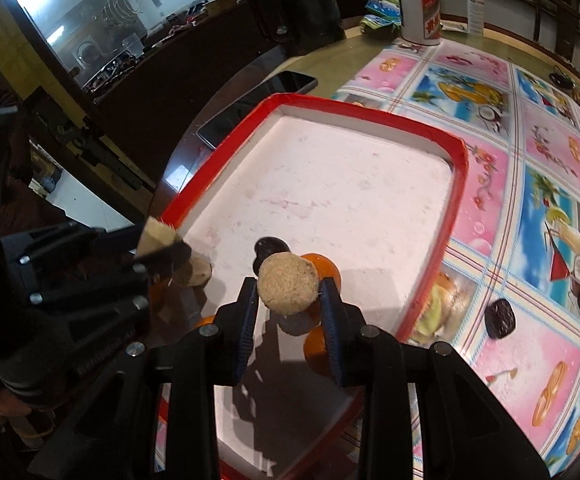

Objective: Organize fruits
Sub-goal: 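Lower the biscuit and bread piece into the tray and open both tools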

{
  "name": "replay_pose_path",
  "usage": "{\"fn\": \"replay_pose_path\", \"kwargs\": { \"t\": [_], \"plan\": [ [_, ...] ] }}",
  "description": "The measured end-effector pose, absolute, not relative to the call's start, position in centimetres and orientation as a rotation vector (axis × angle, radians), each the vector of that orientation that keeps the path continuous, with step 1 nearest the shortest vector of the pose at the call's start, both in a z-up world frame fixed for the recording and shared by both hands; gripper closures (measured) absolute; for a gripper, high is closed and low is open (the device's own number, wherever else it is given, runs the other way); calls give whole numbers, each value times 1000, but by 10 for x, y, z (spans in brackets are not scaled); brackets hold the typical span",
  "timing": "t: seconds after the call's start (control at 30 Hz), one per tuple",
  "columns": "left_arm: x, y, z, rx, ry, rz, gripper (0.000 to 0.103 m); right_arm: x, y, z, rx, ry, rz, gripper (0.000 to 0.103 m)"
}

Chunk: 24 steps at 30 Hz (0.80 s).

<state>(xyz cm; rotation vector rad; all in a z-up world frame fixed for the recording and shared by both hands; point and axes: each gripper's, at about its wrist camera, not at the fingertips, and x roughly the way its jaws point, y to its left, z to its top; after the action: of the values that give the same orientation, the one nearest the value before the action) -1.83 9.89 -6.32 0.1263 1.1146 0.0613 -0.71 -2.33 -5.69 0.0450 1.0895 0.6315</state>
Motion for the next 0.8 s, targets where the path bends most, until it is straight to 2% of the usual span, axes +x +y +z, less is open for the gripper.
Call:
{"fn": "replay_pose_path", "kwargs": {
  "t": [0.8],
  "plan": [
    [-24, 95, -66, 132, 1132, 28, 73, -7, -43, -52, 88, 1079, 568, 70]
  ]
}}
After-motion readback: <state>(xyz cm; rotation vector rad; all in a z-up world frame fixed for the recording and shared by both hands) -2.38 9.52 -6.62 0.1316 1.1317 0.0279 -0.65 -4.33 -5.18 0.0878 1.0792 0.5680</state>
